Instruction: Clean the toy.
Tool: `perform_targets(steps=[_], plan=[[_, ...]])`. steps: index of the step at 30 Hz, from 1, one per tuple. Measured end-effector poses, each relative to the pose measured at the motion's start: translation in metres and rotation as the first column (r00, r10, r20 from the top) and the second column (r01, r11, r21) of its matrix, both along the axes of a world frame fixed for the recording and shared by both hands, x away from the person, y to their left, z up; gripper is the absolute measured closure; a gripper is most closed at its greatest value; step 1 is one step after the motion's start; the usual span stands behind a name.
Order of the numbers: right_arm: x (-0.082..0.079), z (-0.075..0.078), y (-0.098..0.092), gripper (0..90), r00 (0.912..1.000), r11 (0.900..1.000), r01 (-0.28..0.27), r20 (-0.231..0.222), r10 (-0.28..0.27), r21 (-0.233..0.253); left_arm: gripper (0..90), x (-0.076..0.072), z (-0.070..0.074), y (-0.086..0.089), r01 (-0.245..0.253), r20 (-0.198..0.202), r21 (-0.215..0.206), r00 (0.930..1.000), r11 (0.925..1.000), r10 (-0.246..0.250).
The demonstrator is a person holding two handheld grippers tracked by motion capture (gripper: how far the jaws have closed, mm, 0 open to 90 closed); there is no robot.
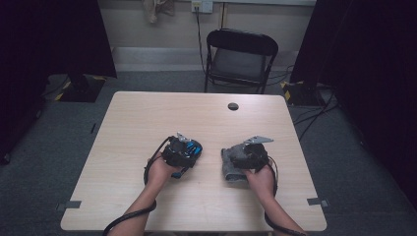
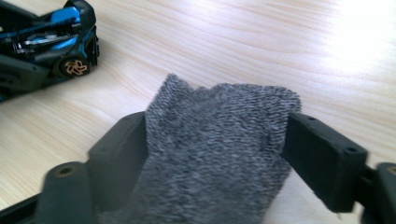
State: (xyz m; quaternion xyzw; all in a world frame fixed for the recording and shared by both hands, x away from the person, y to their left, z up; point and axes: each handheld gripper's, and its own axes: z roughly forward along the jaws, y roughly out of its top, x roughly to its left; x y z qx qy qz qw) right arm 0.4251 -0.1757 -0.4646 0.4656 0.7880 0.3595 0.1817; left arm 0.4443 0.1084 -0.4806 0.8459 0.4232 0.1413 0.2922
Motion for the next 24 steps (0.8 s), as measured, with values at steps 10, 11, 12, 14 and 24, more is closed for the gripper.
perform_targets(steps=[10,11,12,14,24], plan=[[-0.008,-0.025,0.023,28.2,0.9985,0.992,0.031,-0.04,-0.036,-0.124,26.7,-0.004,-0.005,0.003,0.008,0.022,-0.023,0.9997,0.9997,-0.007],[-0.007,-0.024,0.023,31.8,0.9984,0.991,0.031,-0.043,-0.037,-0.129,26.6,-0.005,-0.005,0.004,0.01,0.02,-0.025,0.9998,0.9996,-0.009],[-0.006,-0.024,0.023,36.8,0.9985,0.991,0.025,-0.046,-0.031,-0.131,26.6,-0.005,-0.005,0.005,0.016,0.026,-0.019,0.9995,0.9997,-0.016],[-0.004,-0.022,0.019,53.2,0.9988,0.991,-0.005,-0.049,-0.001,-0.136,26.6,-0.007,-0.005,0.004,0.012,0.036,-0.019,0.9993,0.9997,-0.011],[0.006,-0.018,0.004,57.9,0.9946,0.986,-0.099,-0.045,0.093,-0.133,24.3,-0.007,0.001,0.007,0.008,0.052,-0.046,0.9986,0.9989,-0.006]])
